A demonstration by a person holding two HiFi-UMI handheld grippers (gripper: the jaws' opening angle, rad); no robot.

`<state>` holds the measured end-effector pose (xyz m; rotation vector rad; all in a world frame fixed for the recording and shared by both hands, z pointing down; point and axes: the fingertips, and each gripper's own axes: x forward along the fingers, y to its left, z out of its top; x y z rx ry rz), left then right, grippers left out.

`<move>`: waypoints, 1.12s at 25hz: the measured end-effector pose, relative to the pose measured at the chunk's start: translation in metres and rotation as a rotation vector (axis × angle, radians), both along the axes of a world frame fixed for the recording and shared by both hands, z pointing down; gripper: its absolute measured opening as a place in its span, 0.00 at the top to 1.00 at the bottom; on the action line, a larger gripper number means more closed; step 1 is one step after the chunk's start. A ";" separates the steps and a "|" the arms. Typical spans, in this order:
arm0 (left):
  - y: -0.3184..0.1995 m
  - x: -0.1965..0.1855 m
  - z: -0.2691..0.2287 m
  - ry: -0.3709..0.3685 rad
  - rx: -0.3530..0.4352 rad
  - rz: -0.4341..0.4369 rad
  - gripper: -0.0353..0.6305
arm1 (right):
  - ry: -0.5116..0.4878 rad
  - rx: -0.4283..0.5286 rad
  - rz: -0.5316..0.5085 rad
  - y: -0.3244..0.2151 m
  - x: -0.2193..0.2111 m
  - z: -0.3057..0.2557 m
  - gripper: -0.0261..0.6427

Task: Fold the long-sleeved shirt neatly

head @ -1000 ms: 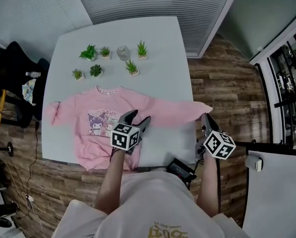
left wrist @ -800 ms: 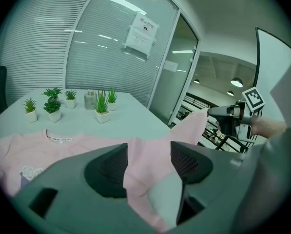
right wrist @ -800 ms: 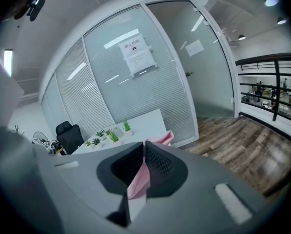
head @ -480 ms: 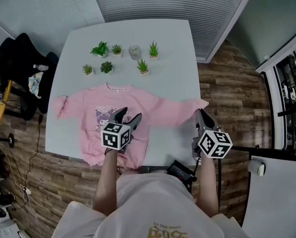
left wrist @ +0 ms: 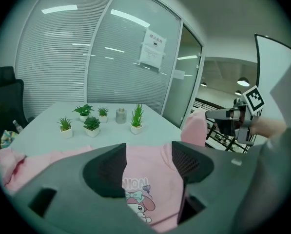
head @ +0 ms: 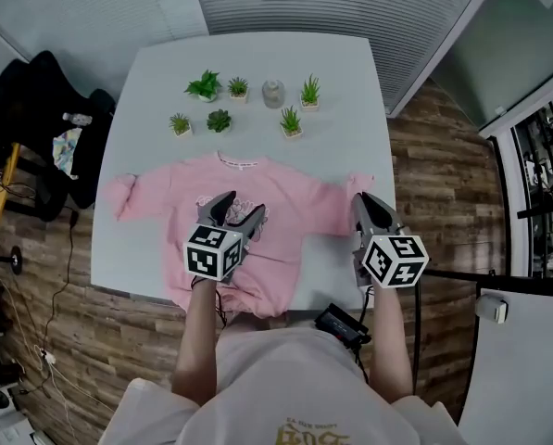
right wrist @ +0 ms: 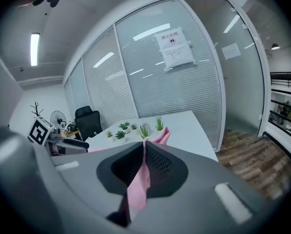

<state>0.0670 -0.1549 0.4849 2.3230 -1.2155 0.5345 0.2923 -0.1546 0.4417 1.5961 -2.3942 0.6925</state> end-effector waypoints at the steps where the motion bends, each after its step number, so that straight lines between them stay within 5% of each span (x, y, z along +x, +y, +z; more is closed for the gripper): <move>1: 0.001 -0.005 0.001 0.006 -0.009 0.011 0.50 | 0.008 -0.001 -0.004 -0.001 -0.009 0.000 0.92; 28: 0.008 -0.152 0.008 0.037 -0.050 -0.026 0.48 | 0.034 -0.016 -0.109 -0.021 -0.182 0.013 0.92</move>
